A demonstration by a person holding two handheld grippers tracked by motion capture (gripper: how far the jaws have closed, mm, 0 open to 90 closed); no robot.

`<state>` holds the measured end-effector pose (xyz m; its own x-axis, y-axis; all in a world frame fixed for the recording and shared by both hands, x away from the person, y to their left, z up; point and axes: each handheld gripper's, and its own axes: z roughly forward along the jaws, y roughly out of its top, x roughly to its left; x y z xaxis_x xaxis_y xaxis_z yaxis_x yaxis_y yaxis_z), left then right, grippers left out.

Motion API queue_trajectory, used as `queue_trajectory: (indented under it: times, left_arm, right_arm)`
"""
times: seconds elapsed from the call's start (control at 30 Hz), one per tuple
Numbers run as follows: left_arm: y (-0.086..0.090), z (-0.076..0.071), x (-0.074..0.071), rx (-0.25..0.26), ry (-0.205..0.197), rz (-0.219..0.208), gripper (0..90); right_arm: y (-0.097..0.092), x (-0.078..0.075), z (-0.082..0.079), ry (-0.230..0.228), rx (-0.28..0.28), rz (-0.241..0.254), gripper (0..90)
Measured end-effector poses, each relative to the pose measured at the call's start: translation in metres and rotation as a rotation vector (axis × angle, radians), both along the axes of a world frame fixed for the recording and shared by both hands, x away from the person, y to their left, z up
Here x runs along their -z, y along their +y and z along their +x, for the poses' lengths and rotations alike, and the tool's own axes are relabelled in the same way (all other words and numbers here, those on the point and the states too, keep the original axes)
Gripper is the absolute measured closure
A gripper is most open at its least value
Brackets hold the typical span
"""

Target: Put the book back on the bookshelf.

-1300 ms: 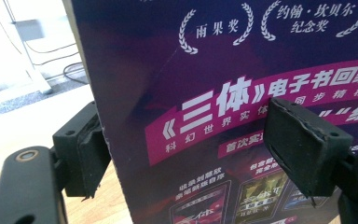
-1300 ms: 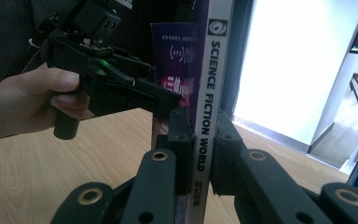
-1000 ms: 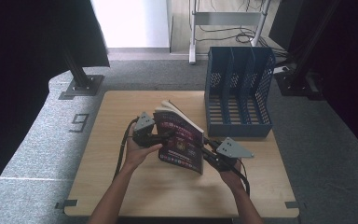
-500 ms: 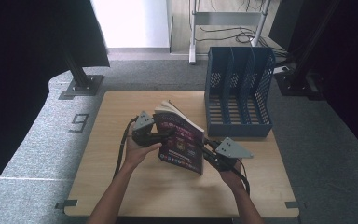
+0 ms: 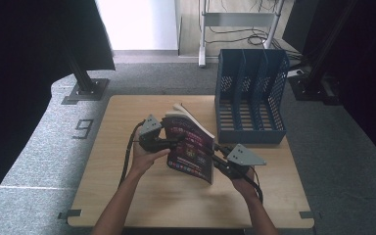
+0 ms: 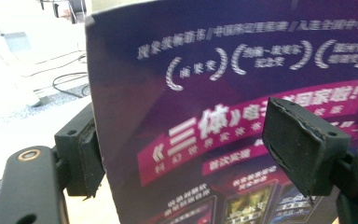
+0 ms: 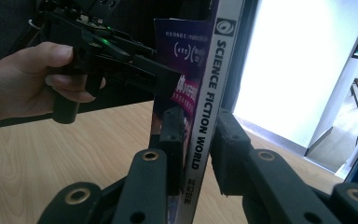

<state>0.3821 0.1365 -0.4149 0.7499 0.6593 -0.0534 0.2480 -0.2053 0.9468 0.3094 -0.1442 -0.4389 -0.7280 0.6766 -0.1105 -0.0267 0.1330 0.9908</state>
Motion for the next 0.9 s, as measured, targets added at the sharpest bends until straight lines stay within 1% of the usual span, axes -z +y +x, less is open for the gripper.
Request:
queue_trajectory:
  times: [0.17,0.27,0.4,0.57,0.63,0.8,0.9]
  left_arm:
    - [0.0036,0.0029,0.0013,-0.009,0.004,0.003,18.9]
    - [0.0047,0.0044,0.0010,-0.017,-0.006,-0.005,17.8]
    - [0.0039,0.0051,-0.0012,-0.010,-0.023,-0.006,17.0]
    - [0.0015,0.0062,-0.0017,0.000,-0.027,-0.010,17.0]
    - [0.0013,0.0059,-0.0016,0.002,-0.024,-0.013,17.1]
    - [0.0019,0.0044,-0.0027,0.011,-0.021,-0.016,18.0]
    - [0.0015,0.0038,-0.0028,0.015,-0.019,-0.016,18.4]
  right_arm:
    - [0.0004,-0.0007,-0.0010,0.000,0.002,-0.002,78.6]
    - [0.0012,-0.0008,-0.0028,-0.008,-0.011,-0.010,79.1]
    - [0.0027,-0.0009,-0.0038,-0.014,-0.023,-0.014,79.2]
    - [0.0013,-0.0007,-0.0035,-0.016,-0.027,-0.015,78.8]
    - [0.0007,-0.0008,-0.0034,-0.017,-0.029,-0.016,78.0]
    - [0.0012,-0.0006,-0.0011,-0.013,-0.036,-0.010,72.6]
    - [0.0034,-0.0015,0.0022,-0.008,-0.022,-0.021,70.3]
